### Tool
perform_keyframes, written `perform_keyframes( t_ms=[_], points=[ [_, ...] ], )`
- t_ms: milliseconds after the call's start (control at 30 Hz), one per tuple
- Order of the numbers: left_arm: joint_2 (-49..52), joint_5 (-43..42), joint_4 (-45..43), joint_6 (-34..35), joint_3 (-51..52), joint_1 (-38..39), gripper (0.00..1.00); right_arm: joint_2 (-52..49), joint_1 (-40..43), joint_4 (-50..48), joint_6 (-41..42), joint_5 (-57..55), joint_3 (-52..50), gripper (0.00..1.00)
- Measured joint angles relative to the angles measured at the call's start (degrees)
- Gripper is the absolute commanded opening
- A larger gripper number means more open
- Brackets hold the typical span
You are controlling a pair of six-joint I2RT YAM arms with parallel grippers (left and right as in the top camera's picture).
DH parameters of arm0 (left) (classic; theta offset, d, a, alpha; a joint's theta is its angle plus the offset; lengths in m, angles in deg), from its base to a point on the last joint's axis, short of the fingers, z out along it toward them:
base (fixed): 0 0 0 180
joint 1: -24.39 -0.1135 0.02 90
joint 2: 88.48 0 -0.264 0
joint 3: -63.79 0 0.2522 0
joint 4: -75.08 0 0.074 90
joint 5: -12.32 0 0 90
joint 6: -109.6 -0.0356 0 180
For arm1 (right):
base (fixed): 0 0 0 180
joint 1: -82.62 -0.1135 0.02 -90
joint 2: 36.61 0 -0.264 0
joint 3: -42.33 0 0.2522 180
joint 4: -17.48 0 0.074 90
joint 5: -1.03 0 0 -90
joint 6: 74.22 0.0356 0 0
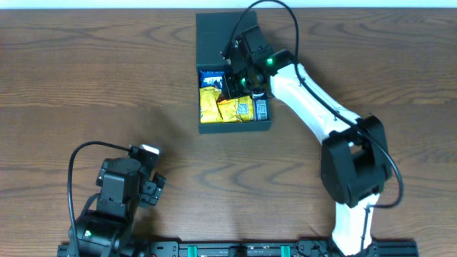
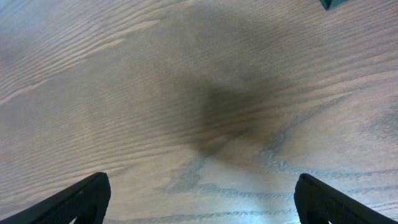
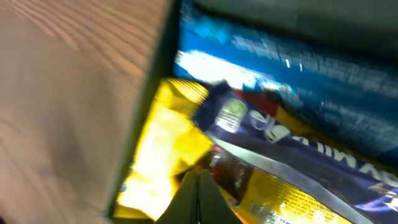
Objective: Pack container
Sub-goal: 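Release the bar and raise the right gripper out of the box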
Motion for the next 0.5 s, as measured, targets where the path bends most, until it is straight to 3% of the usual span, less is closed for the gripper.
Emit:
perform_keyframes(
  t_ms=[267,500],
  points=[
    [0.0,0.0,0.0,0.0,0.0,0.0,0.95,8.2,0.0,-5.7,-1.5,-5.4,0.0,0.02],
    [0.0,0.0,0.0,0.0,0.0,0.0,0.95,14.3,2.0,0.1,1.2,-20.0,0.0,0.02]
  ],
)
